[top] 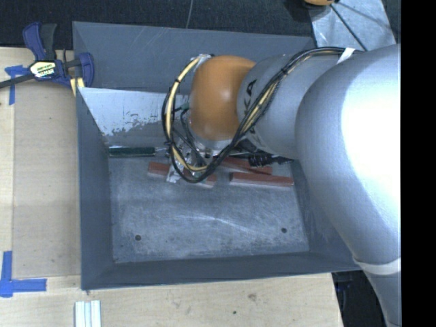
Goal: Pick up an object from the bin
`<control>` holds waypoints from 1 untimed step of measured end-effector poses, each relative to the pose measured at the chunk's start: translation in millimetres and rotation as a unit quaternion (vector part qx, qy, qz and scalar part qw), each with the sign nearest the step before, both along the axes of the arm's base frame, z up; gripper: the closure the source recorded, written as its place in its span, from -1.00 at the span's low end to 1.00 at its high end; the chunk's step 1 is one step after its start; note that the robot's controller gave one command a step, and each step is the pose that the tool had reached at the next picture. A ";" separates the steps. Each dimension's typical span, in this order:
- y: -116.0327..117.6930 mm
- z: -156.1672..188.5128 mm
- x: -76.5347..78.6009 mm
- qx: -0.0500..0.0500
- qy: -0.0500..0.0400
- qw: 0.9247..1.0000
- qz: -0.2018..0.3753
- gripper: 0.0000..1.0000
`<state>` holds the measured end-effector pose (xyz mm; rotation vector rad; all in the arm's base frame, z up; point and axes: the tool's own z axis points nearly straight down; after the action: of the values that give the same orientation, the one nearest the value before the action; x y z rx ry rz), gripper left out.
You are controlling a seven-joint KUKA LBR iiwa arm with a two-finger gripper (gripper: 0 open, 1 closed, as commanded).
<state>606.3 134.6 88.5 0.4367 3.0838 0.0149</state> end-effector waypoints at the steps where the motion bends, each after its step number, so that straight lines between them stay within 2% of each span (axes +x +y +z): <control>1: -0.3 2.4 -1.2 -0.001 0.004 1.000 0.000 1.00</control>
Offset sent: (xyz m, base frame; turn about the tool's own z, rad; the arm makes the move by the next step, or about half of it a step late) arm 0.0001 -0.0001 0.0192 -0.0002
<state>605.1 134.3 90.9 0.4380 3.0913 0.0110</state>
